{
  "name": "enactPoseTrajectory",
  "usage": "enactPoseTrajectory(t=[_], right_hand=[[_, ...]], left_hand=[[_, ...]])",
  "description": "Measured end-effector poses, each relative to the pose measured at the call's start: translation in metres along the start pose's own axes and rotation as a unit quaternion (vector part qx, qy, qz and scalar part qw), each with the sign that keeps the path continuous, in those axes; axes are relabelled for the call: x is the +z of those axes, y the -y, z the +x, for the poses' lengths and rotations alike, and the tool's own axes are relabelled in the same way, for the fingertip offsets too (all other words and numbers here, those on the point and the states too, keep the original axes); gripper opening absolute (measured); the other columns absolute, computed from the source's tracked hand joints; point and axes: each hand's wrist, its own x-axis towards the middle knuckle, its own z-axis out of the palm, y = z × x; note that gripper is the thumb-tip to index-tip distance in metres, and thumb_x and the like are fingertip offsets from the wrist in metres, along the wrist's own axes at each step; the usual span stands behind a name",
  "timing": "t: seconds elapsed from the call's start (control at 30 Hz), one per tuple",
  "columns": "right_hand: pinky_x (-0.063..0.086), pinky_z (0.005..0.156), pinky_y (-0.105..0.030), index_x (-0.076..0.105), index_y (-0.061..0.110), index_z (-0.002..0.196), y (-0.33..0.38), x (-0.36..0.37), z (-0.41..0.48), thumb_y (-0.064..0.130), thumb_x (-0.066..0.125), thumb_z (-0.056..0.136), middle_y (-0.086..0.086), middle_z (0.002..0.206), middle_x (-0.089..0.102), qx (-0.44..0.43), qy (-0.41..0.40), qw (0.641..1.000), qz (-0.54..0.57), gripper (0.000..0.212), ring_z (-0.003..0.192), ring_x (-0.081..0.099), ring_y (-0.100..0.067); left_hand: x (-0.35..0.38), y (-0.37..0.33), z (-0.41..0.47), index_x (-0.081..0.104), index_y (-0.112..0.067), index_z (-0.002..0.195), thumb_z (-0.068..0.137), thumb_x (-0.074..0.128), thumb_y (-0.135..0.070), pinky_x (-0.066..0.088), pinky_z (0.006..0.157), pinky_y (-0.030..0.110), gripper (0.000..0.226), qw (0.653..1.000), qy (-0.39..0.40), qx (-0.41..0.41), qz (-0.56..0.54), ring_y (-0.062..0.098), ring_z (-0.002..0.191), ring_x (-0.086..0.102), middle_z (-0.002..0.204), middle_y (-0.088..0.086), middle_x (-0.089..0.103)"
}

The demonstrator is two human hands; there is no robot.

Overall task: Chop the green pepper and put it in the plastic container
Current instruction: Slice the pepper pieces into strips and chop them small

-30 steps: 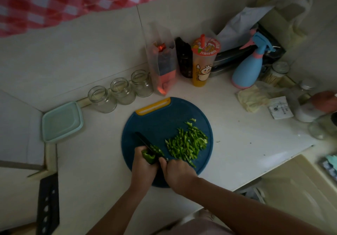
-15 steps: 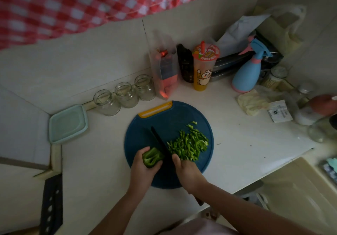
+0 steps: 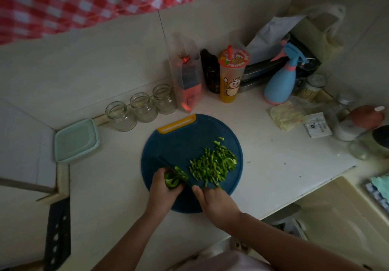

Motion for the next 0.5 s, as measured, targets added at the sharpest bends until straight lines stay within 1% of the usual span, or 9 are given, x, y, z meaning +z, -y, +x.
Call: enactPoseTrajectory(t=[0.07, 0.13, 0.2, 0.27, 0.5], right_hand=[[0.037, 0.066, -0.031, 0.042, 0.020, 0.061, -0.001, 0.002, 0.000, 0.051, 0.024, 0.099, -0.016, 0.083, 0.065, 0.001, -0.004, 1.000, -0.031, 0.053, 0.082, 0.061, -0.031], [0.042, 0.070, -0.035, 0.051, 0.017, 0.072, -0.001, 0.003, -0.001, 0.053, 0.022, 0.098, -0.015, 0.088, 0.067, 0.000, -0.007, 0.998, -0.067, 0.053, 0.086, 0.062, -0.032], [0.045, 0.075, -0.037, 0.059, 0.014, 0.086, 0.000, 0.003, -0.001, 0.054, 0.022, 0.099, -0.015, 0.094, 0.067, -0.003, -0.010, 0.995, -0.099, 0.056, 0.092, 0.062, -0.033], [0.045, 0.076, -0.037, 0.060, 0.011, 0.096, 0.003, 0.003, -0.001, 0.052, 0.021, 0.099, -0.015, 0.100, 0.067, -0.004, -0.013, 0.991, -0.131, 0.057, 0.096, 0.062, -0.033], [0.045, 0.079, -0.036, 0.060, 0.009, 0.105, 0.013, 0.001, 0.004, 0.050, 0.019, 0.101, -0.014, 0.110, 0.065, 0.015, 0.016, 0.985, -0.168, 0.058, 0.102, 0.061, -0.033]], left_hand=[[0.001, -0.001, 0.001, 0.054, -0.017, 0.104, 0.070, 0.078, -0.019, 0.049, 0.080, 0.035, 0.042, 1.000, -0.002, -0.003, -0.001, 0.018, 0.092, 0.059, 0.099, 0.003, 0.059], [0.001, -0.001, 0.001, 0.052, -0.018, 0.101, 0.069, 0.079, -0.019, 0.049, 0.078, 0.034, 0.041, 1.000, -0.004, -0.007, -0.005, 0.017, 0.091, 0.060, 0.098, 0.004, 0.059], [0.002, 0.000, 0.001, 0.052, -0.018, 0.101, 0.069, 0.079, -0.020, 0.050, 0.079, 0.034, 0.043, 1.000, -0.005, -0.013, -0.007, 0.017, 0.091, 0.060, 0.097, 0.004, 0.060], [0.002, 0.001, 0.001, 0.051, -0.018, 0.102, 0.068, 0.080, -0.021, 0.050, 0.079, 0.035, 0.044, 1.000, -0.005, -0.018, -0.007, 0.017, 0.091, 0.060, 0.098, 0.004, 0.060], [0.002, -0.002, 0.004, 0.052, -0.015, 0.107, 0.067, 0.081, -0.021, 0.047, 0.079, 0.030, 0.050, 1.000, 0.000, -0.024, 0.004, 0.016, 0.093, 0.058, 0.101, 0.004, 0.057]])
